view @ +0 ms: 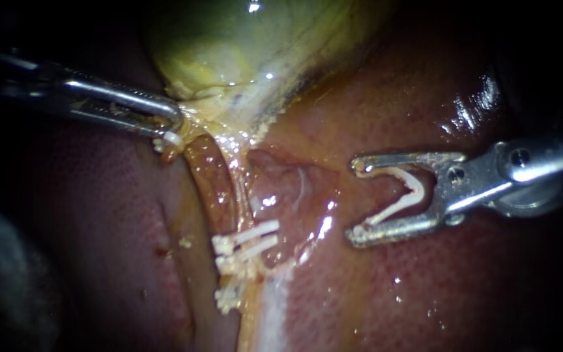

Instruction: Clipping third clip right tube

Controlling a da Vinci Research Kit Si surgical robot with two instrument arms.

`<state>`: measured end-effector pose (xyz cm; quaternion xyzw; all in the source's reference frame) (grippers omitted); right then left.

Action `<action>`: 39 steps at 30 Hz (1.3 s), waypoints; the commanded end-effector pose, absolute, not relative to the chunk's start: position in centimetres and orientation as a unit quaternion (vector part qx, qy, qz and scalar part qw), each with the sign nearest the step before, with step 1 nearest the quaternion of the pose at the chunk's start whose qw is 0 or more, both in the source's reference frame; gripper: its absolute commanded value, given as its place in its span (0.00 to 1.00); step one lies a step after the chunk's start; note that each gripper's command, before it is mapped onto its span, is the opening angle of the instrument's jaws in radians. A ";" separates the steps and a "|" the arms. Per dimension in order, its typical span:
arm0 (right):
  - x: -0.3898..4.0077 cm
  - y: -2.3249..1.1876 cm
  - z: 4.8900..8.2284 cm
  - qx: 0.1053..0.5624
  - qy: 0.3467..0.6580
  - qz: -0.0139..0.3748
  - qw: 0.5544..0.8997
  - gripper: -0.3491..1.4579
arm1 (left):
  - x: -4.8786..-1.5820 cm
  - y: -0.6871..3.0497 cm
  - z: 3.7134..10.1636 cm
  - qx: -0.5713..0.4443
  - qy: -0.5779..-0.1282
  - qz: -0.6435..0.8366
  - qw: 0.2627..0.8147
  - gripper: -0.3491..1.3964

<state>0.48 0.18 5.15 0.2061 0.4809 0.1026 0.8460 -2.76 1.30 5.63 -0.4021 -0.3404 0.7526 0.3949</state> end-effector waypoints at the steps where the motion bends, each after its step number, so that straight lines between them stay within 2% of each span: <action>1: 0.50 0.18 5.15 0.206 0.481 0.103 0.846 0.47 | -2.76 1.29 5.64 -0.402 -0.339 0.753 0.395 0.00; 5: 0.65 0.18 5.21 0.200 0.480 0.104 0.848 0.47 | -2.77 1.29 5.64 -0.403 -0.338 0.754 0.393 0.00; 11: 0.91 0.23 5.34 0.233 0.463 0.167 0.839 0.47 | -2.78 1.28 5.65 -0.403 -0.337 0.754 0.394 0.00; 18: 1.19 0.19 5.62 0.275 0.451 0.216 0.821 0.46 | -2.80 1.26 5.65 -0.403 -0.336 0.754 0.394 0.00; 28: 1.60 0.23 5.89 0.323 0.497 0.305 0.745 0.46 | -2.81 1.26 5.66 -0.403 -0.336 0.754 0.394 0.00; 39: 1.89 0.21 5.94 0.363 0.543 0.354 0.669 0.46 | -2.82 1.25 5.66 -0.403 -0.336 0.754 0.395 0.00</action>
